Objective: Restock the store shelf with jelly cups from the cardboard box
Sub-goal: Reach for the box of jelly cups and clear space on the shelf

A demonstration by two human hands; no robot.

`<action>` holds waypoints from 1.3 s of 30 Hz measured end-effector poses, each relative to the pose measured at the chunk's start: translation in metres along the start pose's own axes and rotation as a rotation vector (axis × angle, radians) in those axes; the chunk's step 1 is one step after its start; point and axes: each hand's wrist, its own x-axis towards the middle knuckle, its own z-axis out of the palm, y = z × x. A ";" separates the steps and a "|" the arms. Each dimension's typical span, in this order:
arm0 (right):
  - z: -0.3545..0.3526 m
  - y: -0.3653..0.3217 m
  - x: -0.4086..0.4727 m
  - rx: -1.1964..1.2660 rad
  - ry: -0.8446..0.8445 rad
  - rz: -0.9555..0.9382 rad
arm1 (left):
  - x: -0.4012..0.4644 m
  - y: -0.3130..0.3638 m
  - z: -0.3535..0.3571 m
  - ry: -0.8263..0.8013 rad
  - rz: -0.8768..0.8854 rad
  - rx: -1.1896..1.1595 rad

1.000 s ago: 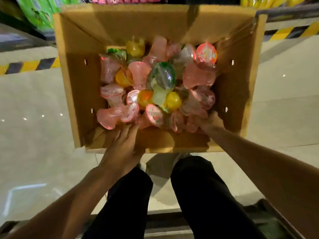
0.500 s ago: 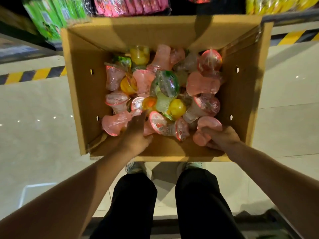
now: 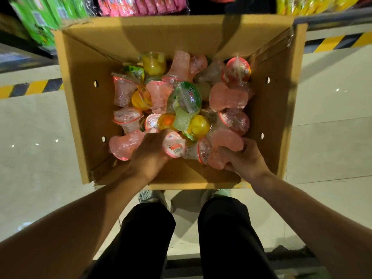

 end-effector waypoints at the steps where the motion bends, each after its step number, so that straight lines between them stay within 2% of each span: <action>1: 0.000 -0.008 -0.012 0.033 -0.011 -0.042 | -0.010 0.008 -0.013 0.023 0.004 -0.067; 4: -0.002 -0.035 -0.051 0.075 -0.011 -0.159 | -0.041 0.039 -0.062 0.077 -0.061 -0.370; 8: -0.012 -0.080 -0.130 0.120 -0.030 -0.321 | -0.095 0.092 -0.151 0.157 -0.103 -0.596; 15: -0.059 -0.185 -0.345 0.248 -0.070 -0.583 | -0.225 0.201 -0.326 0.195 0.058 -0.813; 21: -0.108 -0.249 -0.521 0.233 0.016 -0.813 | -0.330 0.283 -0.444 0.274 0.276 -0.821; 27: -0.165 -0.284 -0.628 0.236 0.081 -1.065 | -0.393 0.352 -0.508 0.318 0.462 -0.771; 30: -0.203 -0.302 -0.658 0.221 0.084 -1.178 | -0.414 0.402 -0.525 0.386 0.528 -0.820; 39: -0.378 -0.351 -0.714 0.057 0.096 -1.519 | -0.451 0.591 -0.534 0.599 0.738 -0.750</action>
